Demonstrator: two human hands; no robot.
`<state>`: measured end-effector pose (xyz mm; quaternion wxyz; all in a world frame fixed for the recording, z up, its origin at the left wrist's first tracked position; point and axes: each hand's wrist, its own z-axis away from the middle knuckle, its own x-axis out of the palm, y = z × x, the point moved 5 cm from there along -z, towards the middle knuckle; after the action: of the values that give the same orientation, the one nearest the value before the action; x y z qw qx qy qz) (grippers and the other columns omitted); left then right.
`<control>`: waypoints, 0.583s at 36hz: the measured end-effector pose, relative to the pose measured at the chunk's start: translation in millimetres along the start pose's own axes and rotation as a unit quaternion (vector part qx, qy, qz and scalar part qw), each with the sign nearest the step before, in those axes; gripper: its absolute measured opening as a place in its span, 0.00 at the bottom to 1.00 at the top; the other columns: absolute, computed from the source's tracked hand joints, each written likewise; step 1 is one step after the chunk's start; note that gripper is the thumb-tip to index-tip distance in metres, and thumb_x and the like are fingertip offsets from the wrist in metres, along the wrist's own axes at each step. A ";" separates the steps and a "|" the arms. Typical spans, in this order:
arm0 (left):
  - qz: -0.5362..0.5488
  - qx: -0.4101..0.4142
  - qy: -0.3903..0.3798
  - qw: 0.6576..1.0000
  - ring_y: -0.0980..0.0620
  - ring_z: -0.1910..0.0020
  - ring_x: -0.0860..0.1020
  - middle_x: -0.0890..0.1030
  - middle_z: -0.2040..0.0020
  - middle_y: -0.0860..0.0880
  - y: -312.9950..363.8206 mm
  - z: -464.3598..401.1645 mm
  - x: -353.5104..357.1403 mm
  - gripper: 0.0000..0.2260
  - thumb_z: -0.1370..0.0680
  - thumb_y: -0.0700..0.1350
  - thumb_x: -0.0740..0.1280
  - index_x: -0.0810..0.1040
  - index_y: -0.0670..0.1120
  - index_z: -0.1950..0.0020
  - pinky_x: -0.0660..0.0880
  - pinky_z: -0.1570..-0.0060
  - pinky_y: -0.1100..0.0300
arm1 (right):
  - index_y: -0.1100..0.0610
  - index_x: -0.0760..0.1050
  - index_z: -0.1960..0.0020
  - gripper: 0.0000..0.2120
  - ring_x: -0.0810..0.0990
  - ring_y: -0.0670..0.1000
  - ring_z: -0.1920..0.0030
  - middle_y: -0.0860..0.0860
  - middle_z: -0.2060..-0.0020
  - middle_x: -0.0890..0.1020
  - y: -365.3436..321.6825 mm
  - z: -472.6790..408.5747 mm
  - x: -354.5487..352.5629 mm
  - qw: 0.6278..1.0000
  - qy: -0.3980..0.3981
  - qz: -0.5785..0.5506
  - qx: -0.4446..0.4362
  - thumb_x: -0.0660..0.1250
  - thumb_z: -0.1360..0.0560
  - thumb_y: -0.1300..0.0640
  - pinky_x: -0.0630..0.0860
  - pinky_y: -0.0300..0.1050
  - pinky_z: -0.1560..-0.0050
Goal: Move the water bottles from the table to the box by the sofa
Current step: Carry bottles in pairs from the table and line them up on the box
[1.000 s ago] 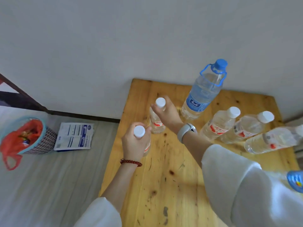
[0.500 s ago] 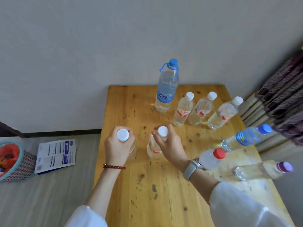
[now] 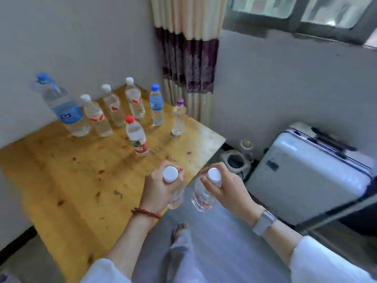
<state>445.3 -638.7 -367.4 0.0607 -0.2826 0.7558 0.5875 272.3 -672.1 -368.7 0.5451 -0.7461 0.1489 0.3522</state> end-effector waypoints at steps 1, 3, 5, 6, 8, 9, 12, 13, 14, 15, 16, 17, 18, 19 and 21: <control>-0.002 0.007 -0.026 1.000 0.56 0.58 0.79 0.83 0.62 0.52 8.6 7.0 22.7 0.11 0.34 0.58 0.64 0.76 0.51 0.61 0.75 0.59 0.64 | 0.53 0.71 0.48 0.28 0.81 0.53 0.58 0.49 0.55 0.84 14.9 19.6 -17.4 0.999 0.023 0.005 0.026 0.53 0.35 0.32 0.76 0.52 0.54; -0.004 0.035 -0.079 0.996 0.57 0.58 0.78 0.82 0.59 0.51 28.6 21.1 68.6 0.10 0.34 0.57 0.65 0.77 0.52 0.61 0.74 0.55 0.58 | 0.52 0.71 0.48 0.25 0.81 0.52 0.58 0.47 0.54 0.83 41.5 58.3 -51.0 0.995 0.062 0.019 0.074 0.57 0.33 0.34 0.76 0.51 0.53; -0.038 0.100 -0.128 0.986 0.52 0.56 0.77 0.80 0.57 0.51 53.6 36.0 116.1 0.11 0.33 0.56 0.65 0.77 0.49 0.62 0.73 0.54 0.53 | 0.52 0.72 0.48 0.19 0.80 0.54 0.54 0.47 0.53 0.83 68.4 98.2 -84.1 0.987 0.101 0.036 0.121 0.63 0.30 0.39 0.75 0.52 0.50; -0.063 0.138 -0.142 0.978 0.50 0.57 0.76 0.78 0.58 0.50 66.9 43.2 138.2 0.12 0.33 0.56 0.65 0.77 0.47 0.63 0.73 0.56 0.53 | 0.52 0.72 0.47 0.17 0.80 0.54 0.52 0.47 0.52 0.83 81.1 117.9 -99.3 0.981 0.117 0.042 0.146 0.64 0.29 0.42 0.75 0.52 0.49; -0.090 0.194 -0.169 0.962 0.52 0.59 0.73 0.75 0.59 0.49 94.0 58.3 179.8 0.14 0.33 0.57 0.65 0.77 0.45 0.65 0.72 0.61 0.57 | 0.52 0.72 0.46 0.15 0.80 0.54 0.51 0.47 0.52 0.82 104.1 157.8 -128.8 0.967 0.151 0.057 0.197 0.65 0.28 0.44 0.74 0.52 0.48; -0.092 0.217 -0.188 0.954 0.54 0.61 0.71 0.73 0.60 0.49 106.4 66.2 201.0 0.15 0.33 0.58 0.65 0.76 0.46 0.65 0.72 0.65 0.59 | 0.52 0.72 0.46 0.17 0.79 0.54 0.51 0.47 0.52 0.82 114.7 178.1 -143.2 0.958 0.172 0.062 0.222 0.65 0.28 0.42 0.74 0.52 0.49; -0.103 0.282 -0.249 0.921 0.55 0.68 0.71 0.74 0.63 0.51 143.6 90.4 263.4 0.15 0.34 0.60 0.64 0.76 0.48 0.65 0.71 0.75 0.61 | 0.51 0.71 0.45 0.28 0.79 0.51 0.50 0.46 0.50 0.81 139.7 234.4 -183.3 0.926 0.232 0.078 0.287 0.55 0.35 0.32 0.74 0.49 0.49; -0.103 0.303 -0.266 0.909 0.52 0.71 0.72 0.74 0.64 0.50 155.6 98.5 284.8 0.15 0.34 0.59 0.64 0.76 0.48 0.65 0.71 0.77 0.60 | 0.51 0.71 0.45 0.30 0.78 0.51 0.49 0.45 0.49 0.80 149.7 252.9 -195.4 0.914 0.251 0.080 0.307 0.53 0.37 0.31 0.73 0.48 0.49; -0.100 0.322 -0.281 0.898 0.50 0.73 0.73 0.74 0.66 0.50 168.0 106.7 306.8 0.15 0.34 0.59 0.64 0.76 0.47 0.66 0.71 0.78 0.60 | 0.51 0.72 0.46 0.31 0.78 0.50 0.49 0.46 0.49 0.80 160.5 271.7 -207.2 0.903 0.267 0.082 0.328 0.52 0.38 0.31 0.73 0.47 0.49; -0.096 0.338 -0.296 0.888 0.48 0.75 0.73 0.74 0.67 0.49 180.5 114.8 328.5 0.15 0.34 0.58 0.63 0.76 0.46 0.67 0.71 0.79 0.61 | 0.52 0.72 0.46 0.32 0.77 0.50 0.49 0.46 0.49 0.79 171.2 289.3 -219.1 0.892 0.282 0.086 0.344 0.52 0.38 0.31 0.72 0.46 0.50; -0.089 0.350 -0.312 0.879 0.46 0.77 0.73 0.74 0.67 0.48 192.3 123.0 350.0 0.15 0.34 0.58 0.63 0.76 0.45 0.67 0.72 0.79 0.61 | 0.53 0.72 0.47 0.31 0.76 0.49 0.49 0.47 0.49 0.78 181.0 305.6 -231.3 0.881 0.295 0.092 0.359 0.52 0.37 0.31 0.71 0.44 0.50; -0.079 0.359 -0.330 0.870 0.46 0.77 0.73 0.74 0.67 0.47 204.3 131.9 371.8 0.16 0.34 0.58 0.63 0.75 0.44 0.67 0.72 0.79 0.60 | 0.55 0.73 0.49 0.31 0.75 0.48 0.49 0.49 0.51 0.78 192.3 322.0 -242.8 0.870 0.305 0.104 0.372 0.53 0.36 0.31 0.69 0.42 0.51; -0.068 0.368 -0.349 0.859 0.46 0.77 0.73 0.74 0.67 0.47 216.6 141.4 393.0 0.16 0.34 0.58 0.63 0.75 0.44 0.66 0.73 0.79 0.59 | 0.56 0.73 0.52 0.31 0.72 0.47 0.50 0.50 0.53 0.77 202.2 337.0 -254.2 0.861 0.311 0.123 0.382 0.53 0.35 0.31 0.66 0.42 0.51; -0.057 0.379 -0.367 0.848 0.46 0.77 0.73 0.75 0.66 0.47 229.3 151.4 414.0 0.16 0.34 0.58 0.62 0.75 0.44 0.66 0.74 0.79 0.58 | 0.57 0.72 0.54 0.32 0.69 0.47 0.51 0.50 0.56 0.77 212.1 352.7 -265.2 0.849 0.319 0.151 0.392 0.52 0.33 0.29 0.64 0.41 0.52; -0.041 0.406 -0.401 0.820 0.45 0.77 0.74 0.75 0.66 0.47 255.9 173.3 454.8 0.16 0.34 0.57 0.62 0.76 0.44 0.65 0.74 0.78 0.59 | 0.56 0.71 0.58 0.33 0.66 0.47 0.55 0.51 0.59 0.77 230.7 386.6 -289.6 0.815 0.342 0.193 0.425 0.46 0.31 0.27 0.60 0.41 0.56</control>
<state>-102.8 -602.4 -394.0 0.4916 -0.0026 0.8226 0.2856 -212.8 -447.3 -393.9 0.6429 -0.4680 0.6018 0.0745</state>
